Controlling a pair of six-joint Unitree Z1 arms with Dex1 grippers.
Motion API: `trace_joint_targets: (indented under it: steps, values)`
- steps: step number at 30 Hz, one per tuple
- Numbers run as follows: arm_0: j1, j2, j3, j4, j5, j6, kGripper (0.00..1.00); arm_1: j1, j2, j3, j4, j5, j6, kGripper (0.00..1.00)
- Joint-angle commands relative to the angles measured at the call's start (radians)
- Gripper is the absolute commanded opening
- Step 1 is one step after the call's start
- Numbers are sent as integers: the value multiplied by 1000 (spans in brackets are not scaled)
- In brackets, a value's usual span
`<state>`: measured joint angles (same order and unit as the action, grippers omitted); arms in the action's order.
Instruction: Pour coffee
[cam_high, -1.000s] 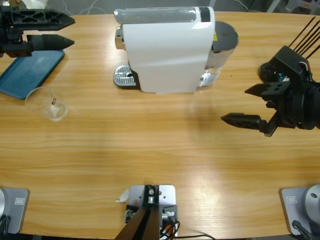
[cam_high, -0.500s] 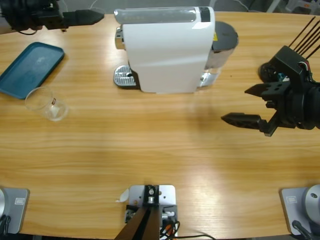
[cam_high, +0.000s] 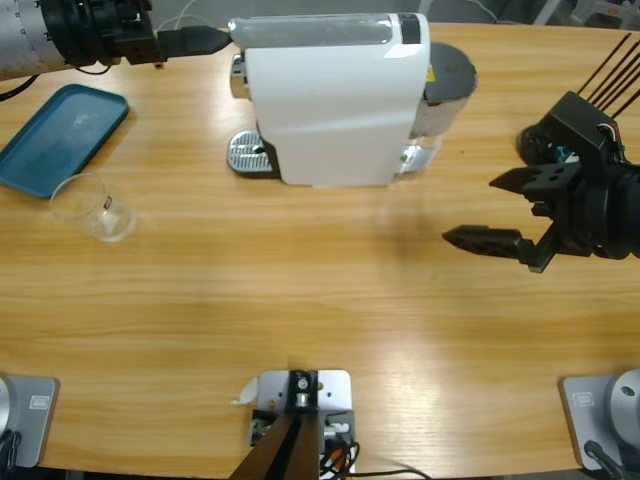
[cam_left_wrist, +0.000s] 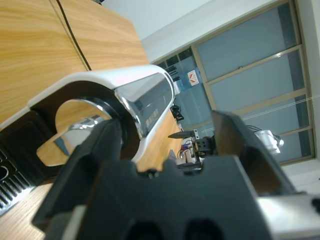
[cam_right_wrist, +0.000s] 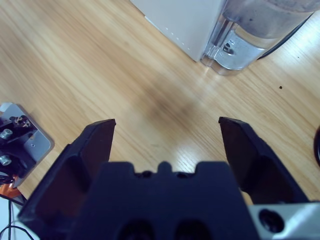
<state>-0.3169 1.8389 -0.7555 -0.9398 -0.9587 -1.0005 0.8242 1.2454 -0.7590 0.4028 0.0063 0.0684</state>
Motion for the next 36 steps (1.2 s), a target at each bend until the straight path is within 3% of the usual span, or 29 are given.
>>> trace_joint_targets:
  steps: [1, 3, 9, 11, 13, 14, 16, 17, 20, 29, 36]
  values:
    - [-10, 79, 14, -51, -33, -30, 229, 3, 9, 26, -2, 18, 1, 899]
    - [-10, 92, 15, -62, -43, -36, 7, 3, 8, 27, -2, 18, 1, 891]
    - [-14, 120, 17, -72, -46, -42, 0, 3, 13, 29, -2, 20, 1, 734]
    - [-13, 122, 21, -76, -46, -42, 0, 3, 16, 29, -2, 23, 2, 632]
    - [-13, 123, 22, -80, -45, -43, 0, 3, 16, 29, -1, 27, 2, 615]
    - [-13, 123, 22, -84, -45, -43, 0, 3, 18, 29, -1, 30, 2, 517]
    - [-10, 118, 25, -97, -46, -44, 0, 3, 22, 27, -1, 32, 2, 417]
    - [-10, 113, 25, -97, -45, -44, 0, 3, 24, 27, -1, 34, 2, 290]
    - [-7, 90, 29, -97, -46, -51, 0, 3, 31, 26, -1, 34, 2, 137]
    - [-1, -48, 10, -86, -46, -123, 0, 3, 31, 24, -1, 31, 2, 135]
    - [-4, -67, -6, -78, -46, -144, 0, 3, 28, 26, -1, 31, 2, 135]
